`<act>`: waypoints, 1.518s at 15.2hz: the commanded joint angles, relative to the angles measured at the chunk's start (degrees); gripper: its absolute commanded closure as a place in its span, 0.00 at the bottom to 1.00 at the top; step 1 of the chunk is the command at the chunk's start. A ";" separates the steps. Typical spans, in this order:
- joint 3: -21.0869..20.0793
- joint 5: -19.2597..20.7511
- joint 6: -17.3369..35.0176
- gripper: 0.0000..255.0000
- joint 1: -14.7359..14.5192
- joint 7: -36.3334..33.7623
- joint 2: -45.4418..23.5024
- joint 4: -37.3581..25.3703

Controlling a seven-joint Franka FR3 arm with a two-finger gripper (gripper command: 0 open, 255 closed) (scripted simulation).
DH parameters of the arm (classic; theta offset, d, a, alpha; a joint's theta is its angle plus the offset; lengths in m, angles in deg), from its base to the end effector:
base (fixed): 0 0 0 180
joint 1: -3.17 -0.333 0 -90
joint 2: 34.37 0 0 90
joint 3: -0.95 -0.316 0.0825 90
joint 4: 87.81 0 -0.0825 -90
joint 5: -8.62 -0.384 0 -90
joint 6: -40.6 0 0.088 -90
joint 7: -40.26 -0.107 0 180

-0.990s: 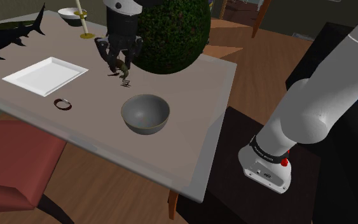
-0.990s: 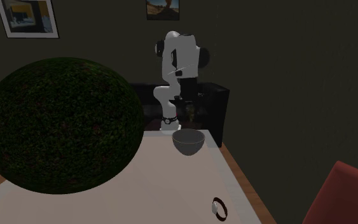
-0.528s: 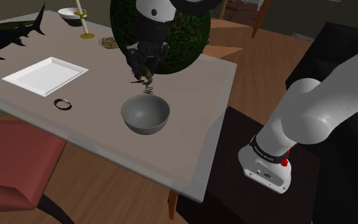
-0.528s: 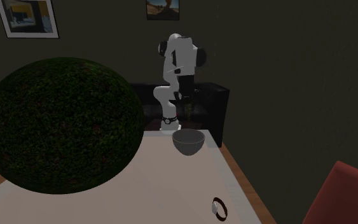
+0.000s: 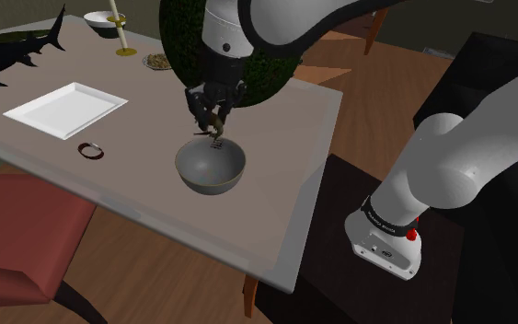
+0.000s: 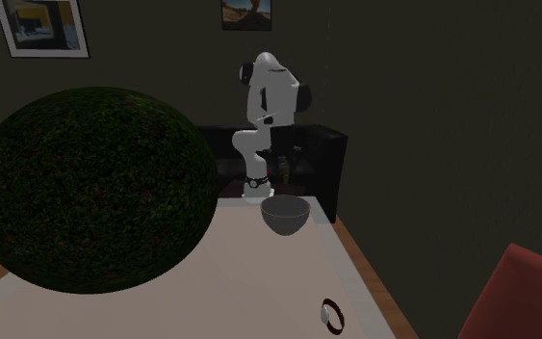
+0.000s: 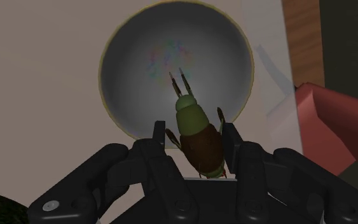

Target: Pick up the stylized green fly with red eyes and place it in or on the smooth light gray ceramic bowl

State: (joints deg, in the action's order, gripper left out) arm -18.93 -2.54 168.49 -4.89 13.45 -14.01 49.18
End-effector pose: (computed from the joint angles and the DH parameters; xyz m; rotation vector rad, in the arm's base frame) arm 0.3990 0.2253 0.4618 -3.0077 0.1440 -0.2143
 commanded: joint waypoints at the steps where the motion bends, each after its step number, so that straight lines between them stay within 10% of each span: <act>1: -0.32 -0.12 1.70 1.00 -0.12 -0.14 -0.41 1.25; 15: -1.10 -0.10 7.55 1.00 -0.11 -0.18 -2.96 4.59; 16: -1.10 -0.10 7.55 0.00 -0.11 -0.18 -2.95 4.59; 23: -0.31 -0.46 3.25 0.00 -0.26 0.22 -0.16 3.08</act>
State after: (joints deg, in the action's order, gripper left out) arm -19.42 -3.05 173.38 -5.17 13.70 -14.75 53.24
